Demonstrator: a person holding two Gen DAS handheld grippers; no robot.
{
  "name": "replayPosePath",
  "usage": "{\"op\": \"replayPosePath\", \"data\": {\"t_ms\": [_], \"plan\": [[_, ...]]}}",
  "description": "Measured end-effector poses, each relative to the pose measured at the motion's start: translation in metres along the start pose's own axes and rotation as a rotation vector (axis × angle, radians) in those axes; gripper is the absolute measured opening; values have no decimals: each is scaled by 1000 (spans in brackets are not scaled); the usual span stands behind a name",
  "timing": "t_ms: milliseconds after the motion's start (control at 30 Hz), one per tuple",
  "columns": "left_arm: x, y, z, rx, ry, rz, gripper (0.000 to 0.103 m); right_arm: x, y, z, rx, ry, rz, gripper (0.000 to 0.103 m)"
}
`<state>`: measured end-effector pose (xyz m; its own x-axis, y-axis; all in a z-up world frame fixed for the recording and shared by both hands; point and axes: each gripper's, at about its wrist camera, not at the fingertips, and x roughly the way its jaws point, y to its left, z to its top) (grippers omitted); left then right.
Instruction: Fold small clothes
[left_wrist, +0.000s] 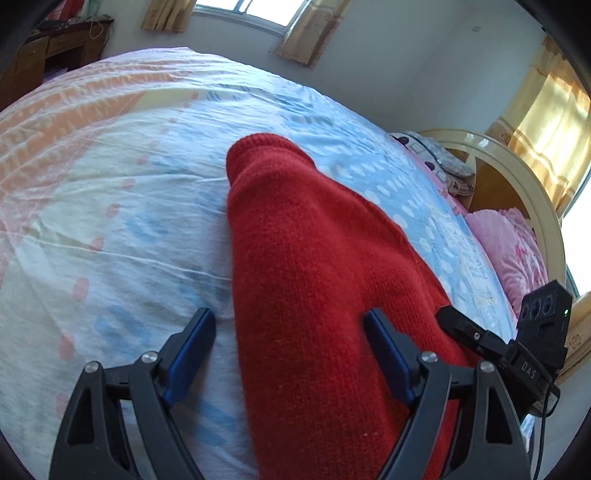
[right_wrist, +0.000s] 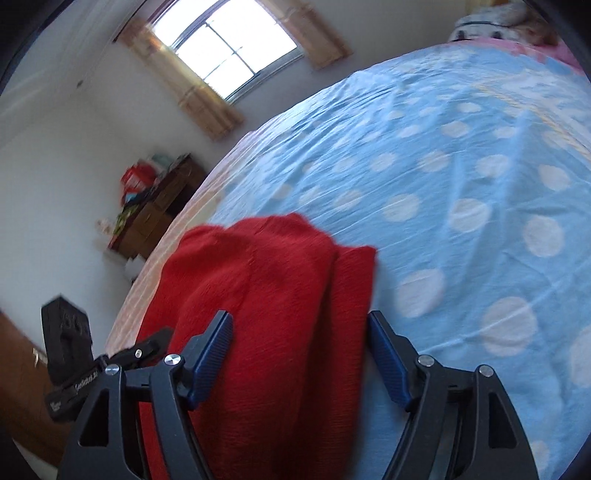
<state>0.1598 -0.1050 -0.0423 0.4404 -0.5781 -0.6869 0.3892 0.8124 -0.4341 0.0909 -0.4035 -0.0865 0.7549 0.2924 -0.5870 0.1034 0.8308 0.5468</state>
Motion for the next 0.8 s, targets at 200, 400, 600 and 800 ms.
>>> {"op": "replayPosePath", "data": {"t_ms": [200,400,600,800], "plan": [[0,1,3,10,-2,0,86,8,9,-1,-52,24,7,71],[2,-4,2,30,-3,13,86,8,13,0,-96,11,-36,48],[2,-5,2,31,-6,19,86,8,5,0,-61,33,-23,52],[3,-7,2,33,-9,25,85,8,7,-1,-64,31,-25,52]]}}
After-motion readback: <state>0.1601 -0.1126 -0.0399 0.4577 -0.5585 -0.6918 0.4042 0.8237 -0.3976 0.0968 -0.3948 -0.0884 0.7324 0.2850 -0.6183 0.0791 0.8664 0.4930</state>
